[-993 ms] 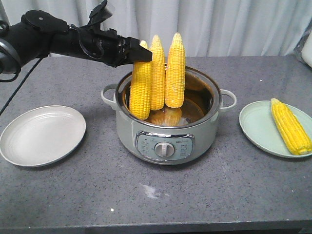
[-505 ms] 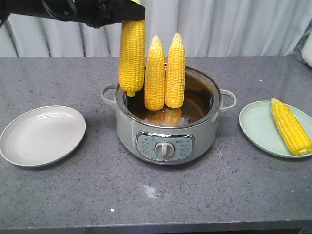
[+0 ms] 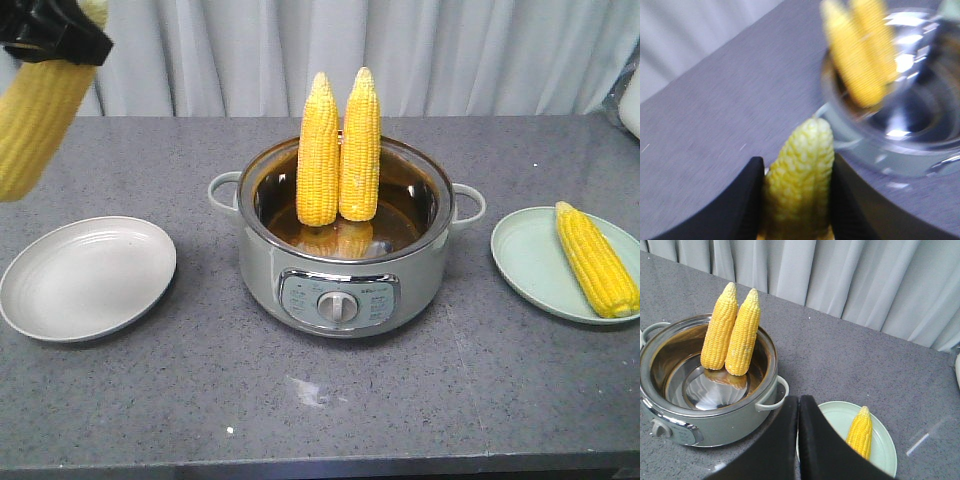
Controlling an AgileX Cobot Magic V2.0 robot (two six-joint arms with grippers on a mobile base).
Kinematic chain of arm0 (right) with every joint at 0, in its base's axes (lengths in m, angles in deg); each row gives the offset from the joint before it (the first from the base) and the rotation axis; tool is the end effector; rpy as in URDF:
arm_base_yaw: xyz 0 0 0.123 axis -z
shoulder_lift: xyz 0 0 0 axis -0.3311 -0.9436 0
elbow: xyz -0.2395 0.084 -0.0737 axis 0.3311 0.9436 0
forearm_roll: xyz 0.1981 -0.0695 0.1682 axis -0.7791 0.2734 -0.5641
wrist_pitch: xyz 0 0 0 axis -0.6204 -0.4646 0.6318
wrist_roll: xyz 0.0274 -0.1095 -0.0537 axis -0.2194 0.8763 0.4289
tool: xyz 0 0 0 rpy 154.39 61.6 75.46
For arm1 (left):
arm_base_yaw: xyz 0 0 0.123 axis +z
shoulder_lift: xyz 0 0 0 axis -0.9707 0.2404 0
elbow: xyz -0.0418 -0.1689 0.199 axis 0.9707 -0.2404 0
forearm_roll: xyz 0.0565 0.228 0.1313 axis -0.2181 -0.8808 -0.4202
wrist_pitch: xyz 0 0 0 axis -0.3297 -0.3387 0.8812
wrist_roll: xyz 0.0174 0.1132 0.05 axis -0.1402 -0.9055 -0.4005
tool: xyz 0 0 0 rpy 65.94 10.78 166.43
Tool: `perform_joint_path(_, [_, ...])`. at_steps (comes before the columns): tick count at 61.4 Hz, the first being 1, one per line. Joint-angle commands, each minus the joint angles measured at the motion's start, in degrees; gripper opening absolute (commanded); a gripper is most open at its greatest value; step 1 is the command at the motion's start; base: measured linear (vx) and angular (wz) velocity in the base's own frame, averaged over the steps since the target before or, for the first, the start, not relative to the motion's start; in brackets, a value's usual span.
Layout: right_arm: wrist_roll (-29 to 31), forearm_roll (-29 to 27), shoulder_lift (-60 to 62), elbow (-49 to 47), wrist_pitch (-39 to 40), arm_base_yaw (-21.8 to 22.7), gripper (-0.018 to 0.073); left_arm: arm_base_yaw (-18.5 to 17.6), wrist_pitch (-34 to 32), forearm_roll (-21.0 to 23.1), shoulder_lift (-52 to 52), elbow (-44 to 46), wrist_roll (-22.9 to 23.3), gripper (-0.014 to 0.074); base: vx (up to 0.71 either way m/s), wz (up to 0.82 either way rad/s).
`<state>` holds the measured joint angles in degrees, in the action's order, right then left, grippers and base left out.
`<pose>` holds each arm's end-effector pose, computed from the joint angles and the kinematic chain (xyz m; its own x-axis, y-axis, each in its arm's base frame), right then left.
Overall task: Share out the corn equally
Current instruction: 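Carry the cob over the white plate and lower it down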
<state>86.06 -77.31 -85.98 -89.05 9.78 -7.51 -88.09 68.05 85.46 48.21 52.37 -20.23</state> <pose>0.2127 0.0109 0.4924 -0.4178 -0.2079 -0.8844 -0.3312 0.9413 -0.0648 0.3348 -0.0909 0.4480 -0.5120 0.4808 -0.7118 0.5408 0.8242 0.1677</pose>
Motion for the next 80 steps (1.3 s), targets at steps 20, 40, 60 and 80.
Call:
perform_joint_path(20, [0.1,-1.5,0.2,-1.2,3.0,0.3,-0.0008,6.5,-14.7,-3.5,-2.1,-19.1,11.9,-0.0008,0.0,0.0])
perform_joint_path(40, [0.1,-1.5,0.2,-1.2,2.6,0.3,-0.0008,6.7,-27.3,-2.4,-1.5,-27.4,17.9,-0.0008,0.0,0.0])
perform_joint_path(60, [0.1,-1.5,0.2,-1.2,2.5,0.3,-0.0008,6.7,-24.6,-2.4,4.4,-27.4,17.9,-0.0008,0.0,0.0])
perform_joint_path(80, [0.1,-1.5,0.2,-1.2,2.8,0.3,-0.0008,6.7,-25.3,-2.5,4.5,-27.2,17.8,0.0006,0.0,0.0])
